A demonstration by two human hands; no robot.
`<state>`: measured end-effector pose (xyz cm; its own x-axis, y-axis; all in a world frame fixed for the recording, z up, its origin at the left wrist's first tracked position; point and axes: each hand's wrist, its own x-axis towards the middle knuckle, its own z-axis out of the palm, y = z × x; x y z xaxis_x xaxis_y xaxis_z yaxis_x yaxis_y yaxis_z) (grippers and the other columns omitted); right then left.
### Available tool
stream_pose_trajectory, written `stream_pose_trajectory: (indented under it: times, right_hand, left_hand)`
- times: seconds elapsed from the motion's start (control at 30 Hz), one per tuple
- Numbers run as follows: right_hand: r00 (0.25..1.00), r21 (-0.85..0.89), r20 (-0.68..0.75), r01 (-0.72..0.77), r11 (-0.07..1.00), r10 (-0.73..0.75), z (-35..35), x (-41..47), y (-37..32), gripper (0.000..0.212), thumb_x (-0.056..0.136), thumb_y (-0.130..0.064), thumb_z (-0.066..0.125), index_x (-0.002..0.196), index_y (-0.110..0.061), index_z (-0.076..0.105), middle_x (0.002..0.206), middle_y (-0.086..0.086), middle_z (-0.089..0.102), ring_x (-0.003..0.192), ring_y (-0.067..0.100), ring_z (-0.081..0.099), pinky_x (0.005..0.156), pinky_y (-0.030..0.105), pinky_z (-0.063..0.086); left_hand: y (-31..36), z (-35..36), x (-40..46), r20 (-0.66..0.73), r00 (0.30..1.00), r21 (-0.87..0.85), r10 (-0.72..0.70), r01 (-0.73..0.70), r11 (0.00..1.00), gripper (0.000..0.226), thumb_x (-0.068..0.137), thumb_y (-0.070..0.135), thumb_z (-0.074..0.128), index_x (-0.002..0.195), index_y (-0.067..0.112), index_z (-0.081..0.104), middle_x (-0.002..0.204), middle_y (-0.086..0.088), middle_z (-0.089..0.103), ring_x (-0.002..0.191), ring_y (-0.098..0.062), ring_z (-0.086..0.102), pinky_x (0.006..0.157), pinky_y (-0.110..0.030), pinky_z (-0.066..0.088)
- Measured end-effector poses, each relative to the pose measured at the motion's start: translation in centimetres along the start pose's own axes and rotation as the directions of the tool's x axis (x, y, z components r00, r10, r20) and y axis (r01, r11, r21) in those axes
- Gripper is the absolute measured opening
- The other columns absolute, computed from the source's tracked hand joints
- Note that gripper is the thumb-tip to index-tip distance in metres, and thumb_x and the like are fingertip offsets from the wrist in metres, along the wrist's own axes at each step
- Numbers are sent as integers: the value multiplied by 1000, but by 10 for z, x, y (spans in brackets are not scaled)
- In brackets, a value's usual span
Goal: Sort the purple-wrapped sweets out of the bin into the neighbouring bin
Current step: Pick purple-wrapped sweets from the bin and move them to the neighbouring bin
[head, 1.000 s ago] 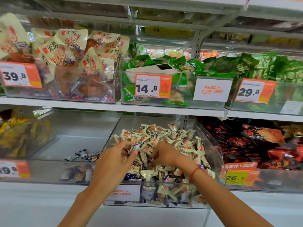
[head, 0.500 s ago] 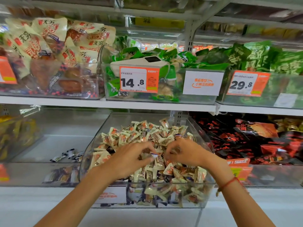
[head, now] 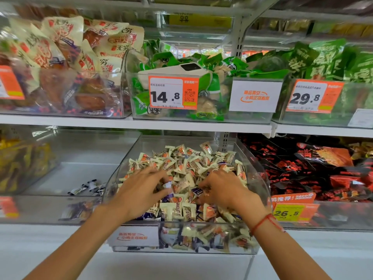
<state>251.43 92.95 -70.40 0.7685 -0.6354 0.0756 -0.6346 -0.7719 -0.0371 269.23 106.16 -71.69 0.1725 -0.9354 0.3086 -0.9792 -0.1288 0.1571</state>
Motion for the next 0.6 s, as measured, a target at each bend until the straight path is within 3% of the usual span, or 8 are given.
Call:
stream_pose_trajectory:
  times: [0.07, 0.2, 0.23, 0.3, 0.33, 0.4, 0.5, 0.6]
  right_hand:
    - [1000, -47, -1, 0, 999, 0, 5, 6, 0, 44, 84, -47, 67, 124, -32, 58, 130, -4, 53, 126, 20, 44, 107, 40, 32]
    - [991, 10, -121, 60, 998, -59, 14, 7, 3, 31, 83, -48, 65, 107, -28, 64, 110, -10, 60, 104, 9, 52, 104, 36, 36]
    - [990, 71, -120, 86, 994, -77, 14, 6, 5, 30, 83, -49, 65, 105, -27, 66, 104, -10, 63, 95, 7, 54, 100, 35, 42]
    - [983, 265, -154, 139, 954, -100, 9, 4, 8, 31, 85, -47, 64, 105, -24, 69, 97, -9, 69, 71, -3, 56, 75, 24, 50]
    - [976, 358, -191, 165, 919, -101, 4, 2, 7, 30, 87, -43, 63, 108, -22, 69, 99, -7, 69, 64, -6, 56, 64, 15, 46]
    - [959, 540, -279, 206, 816, -58, -4, -2, 4, 24, 89, -35, 63, 109, -22, 66, 101, -7, 67, 64, -7, 57, 57, 16, 43]
    - [957, 748, -289, 214, 629, 19, -12, -5, -17, 15, 89, -38, 61, 101, -29, 63, 86, -19, 59, 67, -8, 54, 63, 16, 38]
    - [965, 814, -259, 244, 527, -46, -14, 7, -54, 14, 92, -34, 58, 102, -24, 63, 83, -18, 57, 63, -9, 52, 64, 12, 39]
  left_hand:
    - [1, 1, -7, -58, 998, -61, -33, 30, 998, 30, 90, 50, 52, 116, 36, 54, 118, 13, 54, 108, -6, 48, 93, -23, 38]
    - [3, 4, -17, -155, 986, -145, -64, 41, 989, 27, 89, 47, 55, 112, 33, 57, 113, 15, 60, 104, -3, 52, 89, -23, 44]
    - [3, 5, -20, -190, 978, -179, -82, 48, 983, 25, 89, 46, 56, 110, 33, 58, 113, 15, 61, 103, -3, 54, 87, -23, 45]
    - [3, 2, -23, -262, 957, -248, -125, 58, 967, 23, 88, 45, 58, 108, 34, 58, 112, 15, 61, 96, 0, 55, 78, -18, 46]
    - [4, -1, -24, -297, 944, -272, -142, 59, 960, 22, 87, 44, 59, 108, 34, 59, 109, 16, 61, 91, 3, 54, 73, -14, 44]
    - [4, -13, -23, -358, 916, -346, -182, 51, 937, 20, 87, 42, 61, 106, 34, 59, 102, 20, 61, 85, 5, 55, 70, -13, 45]
    - [-5, -33, -27, -426, 863, -462, -272, 51, 885, 13, 86, 39, 64, 98, 38, 59, 91, 24, 64, 83, 4, 61, 75, -30, 54]
    - [-31, -46, -38, -483, 791, -492, -374, 108, 864, 13, 87, 35, 66, 97, 41, 59, 88, 19, 67, 81, 0, 63, 73, -33, 55]
